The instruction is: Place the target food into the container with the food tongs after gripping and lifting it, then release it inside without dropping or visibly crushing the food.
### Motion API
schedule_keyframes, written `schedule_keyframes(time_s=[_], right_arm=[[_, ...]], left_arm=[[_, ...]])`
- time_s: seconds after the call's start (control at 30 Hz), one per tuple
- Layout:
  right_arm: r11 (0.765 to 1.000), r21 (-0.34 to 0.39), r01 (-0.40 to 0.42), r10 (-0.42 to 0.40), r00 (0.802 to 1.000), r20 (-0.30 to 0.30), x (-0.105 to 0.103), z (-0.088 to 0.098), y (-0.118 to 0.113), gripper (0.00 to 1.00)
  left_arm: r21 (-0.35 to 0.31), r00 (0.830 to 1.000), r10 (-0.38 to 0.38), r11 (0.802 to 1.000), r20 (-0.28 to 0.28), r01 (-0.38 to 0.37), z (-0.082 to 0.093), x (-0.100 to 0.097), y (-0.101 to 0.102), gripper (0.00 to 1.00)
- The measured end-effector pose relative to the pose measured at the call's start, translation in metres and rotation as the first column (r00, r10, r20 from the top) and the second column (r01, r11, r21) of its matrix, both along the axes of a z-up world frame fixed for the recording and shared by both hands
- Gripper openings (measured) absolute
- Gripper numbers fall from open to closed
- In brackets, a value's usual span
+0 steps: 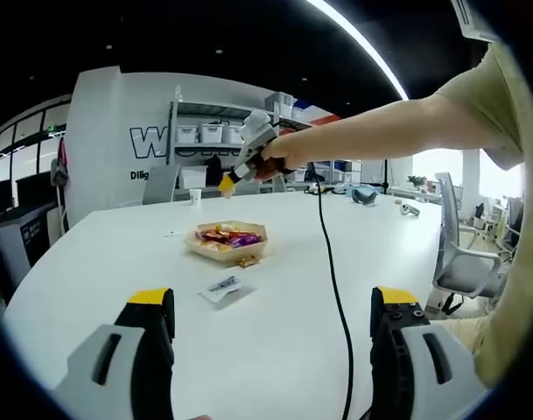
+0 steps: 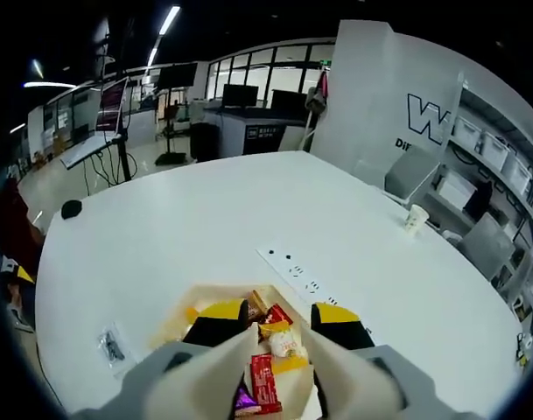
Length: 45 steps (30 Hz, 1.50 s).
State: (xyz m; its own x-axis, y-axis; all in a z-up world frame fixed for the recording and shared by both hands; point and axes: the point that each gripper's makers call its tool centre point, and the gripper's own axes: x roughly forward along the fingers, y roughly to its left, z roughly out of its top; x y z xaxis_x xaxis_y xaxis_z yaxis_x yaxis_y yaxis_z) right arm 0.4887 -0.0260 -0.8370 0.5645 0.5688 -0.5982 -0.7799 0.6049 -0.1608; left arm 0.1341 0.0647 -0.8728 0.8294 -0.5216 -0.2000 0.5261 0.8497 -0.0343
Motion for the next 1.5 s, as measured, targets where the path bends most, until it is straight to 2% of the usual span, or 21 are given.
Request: schedule_keyframes(time_s=[0.67, 1.17, 1.5], right_arm=[[0.999, -0.005, -0.035, 0.035, 0.999, -0.020, -0.014, 0.001, -0.002, 0.25], [0.995, -0.016, -0.097, 0.097, 0.995, -0.025, -0.038, -0.004, -0.003, 0.25], [0.986, -0.024, -0.164, 0.163, 0.986, -0.040, -0.060, -0.015, -0.001, 0.25]], left_arm=[[0.002, 1.000, -0.008, 1.000, 0.008, 0.008, 0.002, -0.002, -0.004, 0.91], [-0.002, 1.000, -0.017, 1.000, 0.008, 0.017, 0.001, -0.003, -0.010, 0.91], [-0.003, 1.000, -0.021, 1.000, 0.007, 0.021, 0.000, -0.003, -0.013, 0.90]])
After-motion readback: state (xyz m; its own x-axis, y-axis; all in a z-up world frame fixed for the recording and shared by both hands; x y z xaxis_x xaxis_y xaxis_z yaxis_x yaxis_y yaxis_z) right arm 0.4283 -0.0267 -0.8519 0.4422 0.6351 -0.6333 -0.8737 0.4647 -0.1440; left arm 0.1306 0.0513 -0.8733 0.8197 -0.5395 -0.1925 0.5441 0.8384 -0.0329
